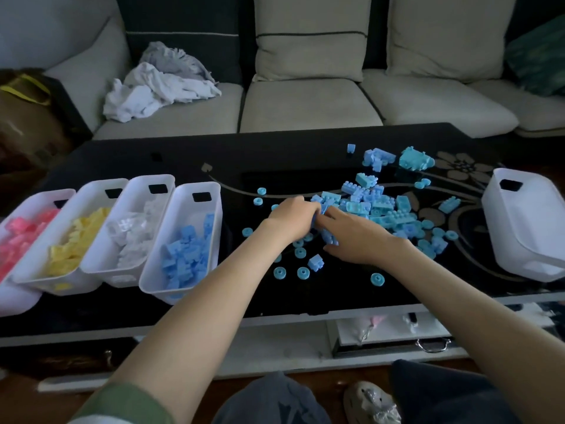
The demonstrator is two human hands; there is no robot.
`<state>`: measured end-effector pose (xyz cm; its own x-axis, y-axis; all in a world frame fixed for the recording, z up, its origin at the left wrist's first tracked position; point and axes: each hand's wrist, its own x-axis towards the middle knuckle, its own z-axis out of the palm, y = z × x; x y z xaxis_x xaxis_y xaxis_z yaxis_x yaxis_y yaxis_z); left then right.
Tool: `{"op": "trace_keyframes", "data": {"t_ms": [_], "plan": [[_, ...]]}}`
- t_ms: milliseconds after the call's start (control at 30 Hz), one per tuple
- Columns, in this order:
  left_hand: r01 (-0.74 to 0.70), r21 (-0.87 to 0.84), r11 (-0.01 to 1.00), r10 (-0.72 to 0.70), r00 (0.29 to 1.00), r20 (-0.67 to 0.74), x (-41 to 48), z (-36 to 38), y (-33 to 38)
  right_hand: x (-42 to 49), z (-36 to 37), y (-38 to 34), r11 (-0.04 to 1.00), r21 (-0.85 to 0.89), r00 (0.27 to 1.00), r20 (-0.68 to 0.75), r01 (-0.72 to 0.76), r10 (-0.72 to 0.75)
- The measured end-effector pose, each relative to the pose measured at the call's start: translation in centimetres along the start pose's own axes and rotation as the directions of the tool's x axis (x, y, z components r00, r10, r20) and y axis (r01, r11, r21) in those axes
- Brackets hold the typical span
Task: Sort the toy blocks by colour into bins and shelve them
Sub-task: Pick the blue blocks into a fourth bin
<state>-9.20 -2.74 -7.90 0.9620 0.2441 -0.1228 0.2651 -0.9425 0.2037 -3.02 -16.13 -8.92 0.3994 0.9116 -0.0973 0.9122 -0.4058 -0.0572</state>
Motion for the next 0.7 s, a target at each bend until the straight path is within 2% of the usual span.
{"op": "trace_keyframes", "data": {"t_ms": [200,333,500,600,700], "plan": [[-0.002,0.012,1.000,0.002,1.000,-0.023,0.3,0.4,0.0,0.1,0.5,-0.5,0.992,-0.125,1.000,-0.021,-0.010,0.007],[-0.007,-0.001,1.000,0.007,0.998,-0.058,0.0,0.6,-0.4,0.1,0.7,-0.2,0.993,-0.118,1.000,-0.017,-0.005,0.003],[0.022,-0.092,0.995,-0.034,0.991,-0.130,-0.7,0.7,-1.0,0.5,0.7,0.4,0.981,0.166,0.994,-0.024,-0.099,0.105],[0.020,-0.142,0.990,-0.043,0.987,-0.155,-1.4,0.4,-1.3,0.5,0.2,0.9,0.927,0.350,0.983,-0.069,-0.134,0.168],[0.015,-0.217,0.976,-0.053,0.983,-0.173,-2.3,-0.3,-1.5,0.4,-0.3,1.2,0.871,0.465,0.963,-0.123,-0.158,0.240]]}}
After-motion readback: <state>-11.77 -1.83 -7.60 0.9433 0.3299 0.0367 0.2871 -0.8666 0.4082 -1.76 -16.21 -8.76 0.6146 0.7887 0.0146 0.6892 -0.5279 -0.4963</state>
